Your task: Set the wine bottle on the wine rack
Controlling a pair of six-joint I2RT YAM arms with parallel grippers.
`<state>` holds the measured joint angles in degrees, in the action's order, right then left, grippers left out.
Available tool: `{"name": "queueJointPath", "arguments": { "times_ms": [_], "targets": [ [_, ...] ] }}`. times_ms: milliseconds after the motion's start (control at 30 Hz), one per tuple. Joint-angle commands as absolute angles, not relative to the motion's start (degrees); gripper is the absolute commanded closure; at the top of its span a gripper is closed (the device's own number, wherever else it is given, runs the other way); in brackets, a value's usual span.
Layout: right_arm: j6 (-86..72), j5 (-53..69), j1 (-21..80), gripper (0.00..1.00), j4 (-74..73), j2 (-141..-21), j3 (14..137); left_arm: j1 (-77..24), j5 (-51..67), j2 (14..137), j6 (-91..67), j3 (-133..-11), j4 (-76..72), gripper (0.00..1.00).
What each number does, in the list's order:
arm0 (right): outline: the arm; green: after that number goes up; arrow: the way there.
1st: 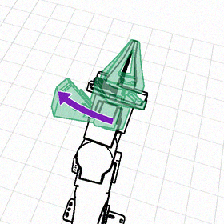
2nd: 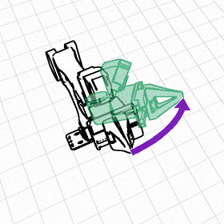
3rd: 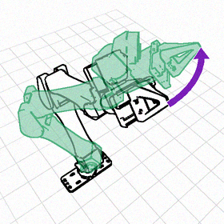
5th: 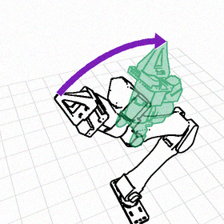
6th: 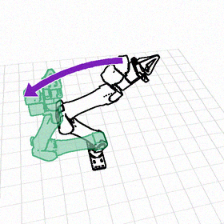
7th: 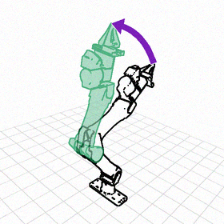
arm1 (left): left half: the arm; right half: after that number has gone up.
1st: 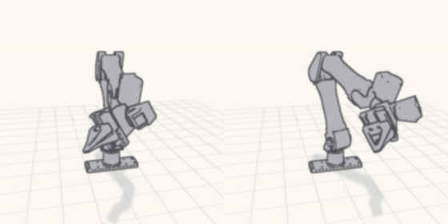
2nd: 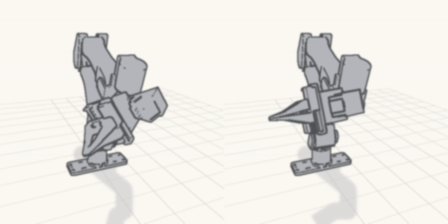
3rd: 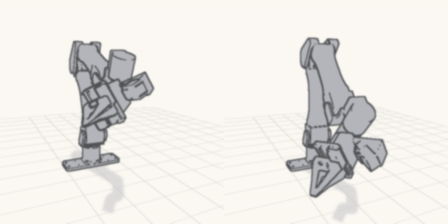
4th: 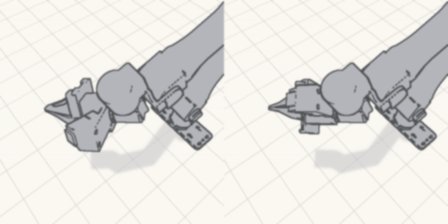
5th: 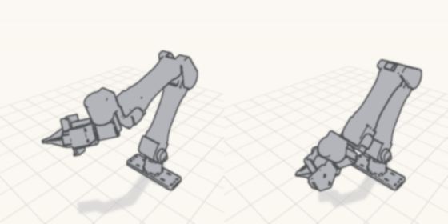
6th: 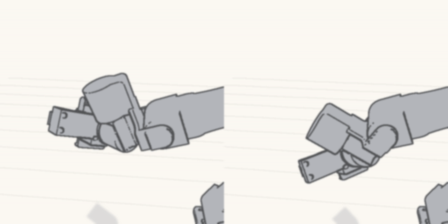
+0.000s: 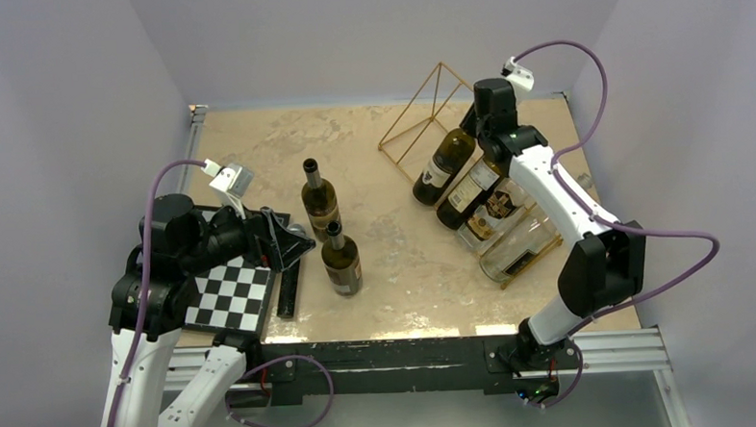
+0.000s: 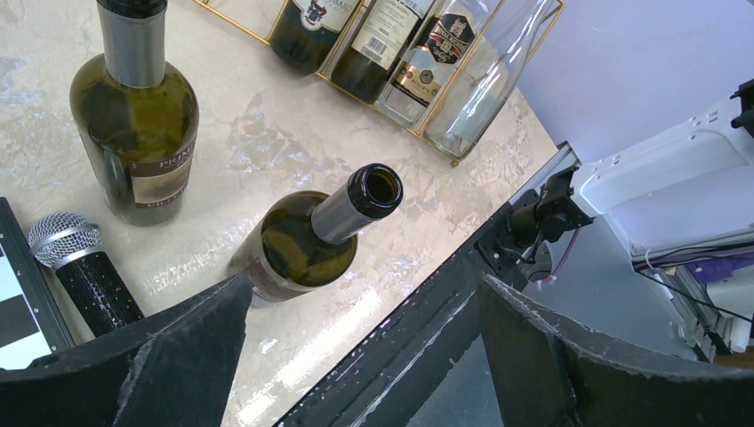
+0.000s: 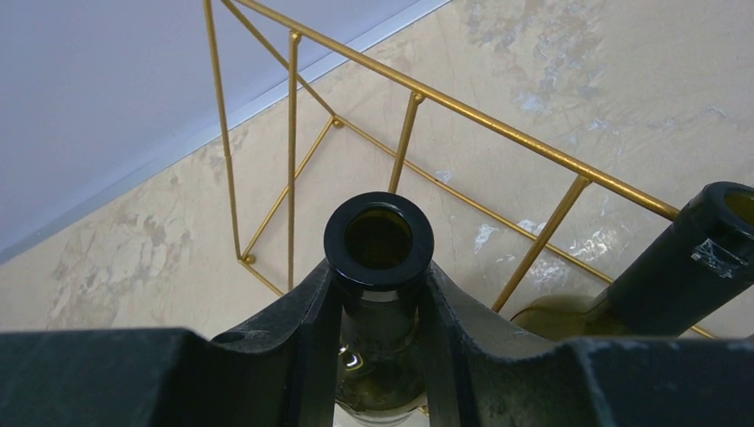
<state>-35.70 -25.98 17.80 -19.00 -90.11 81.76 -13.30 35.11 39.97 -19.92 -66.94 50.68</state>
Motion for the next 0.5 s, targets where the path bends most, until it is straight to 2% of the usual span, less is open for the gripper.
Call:
{"name": "queueJointPath", "arguments": {
  "times_ms": [0,100,233,367,467],
  "targets": [
    [-38.2,-27.9,17.8,0.66,-23.2,-92.5,83.5,-13.8,35.2,39.5,-19.6,-66.9,49.0,0.01],
    [-39.3,-28.4,17.2,0.6,-25.6,-94.1,85.1,-13.8,35.4,39.5,-19.4,-66.8,49.0,0.01],
    [-40.6,-27.6,16.5,0.59,-28.0,-96.0,86.3,-13.8,35.7,39.4,-19.6,-66.7,48.8,0.01],
    [-40.5,-27.2,16.3,0.52,-28.3,-97.1,86.8,-13.8,35.2,39.2,-19.6,-66.6,48.9,0.01],
    [-41.0,-27.0,16.1,0.5,-29.5,-97.6,87.5,-13.8,35.1,39.2,-19.6,-66.6,48.9,0.01]
  ]
}}
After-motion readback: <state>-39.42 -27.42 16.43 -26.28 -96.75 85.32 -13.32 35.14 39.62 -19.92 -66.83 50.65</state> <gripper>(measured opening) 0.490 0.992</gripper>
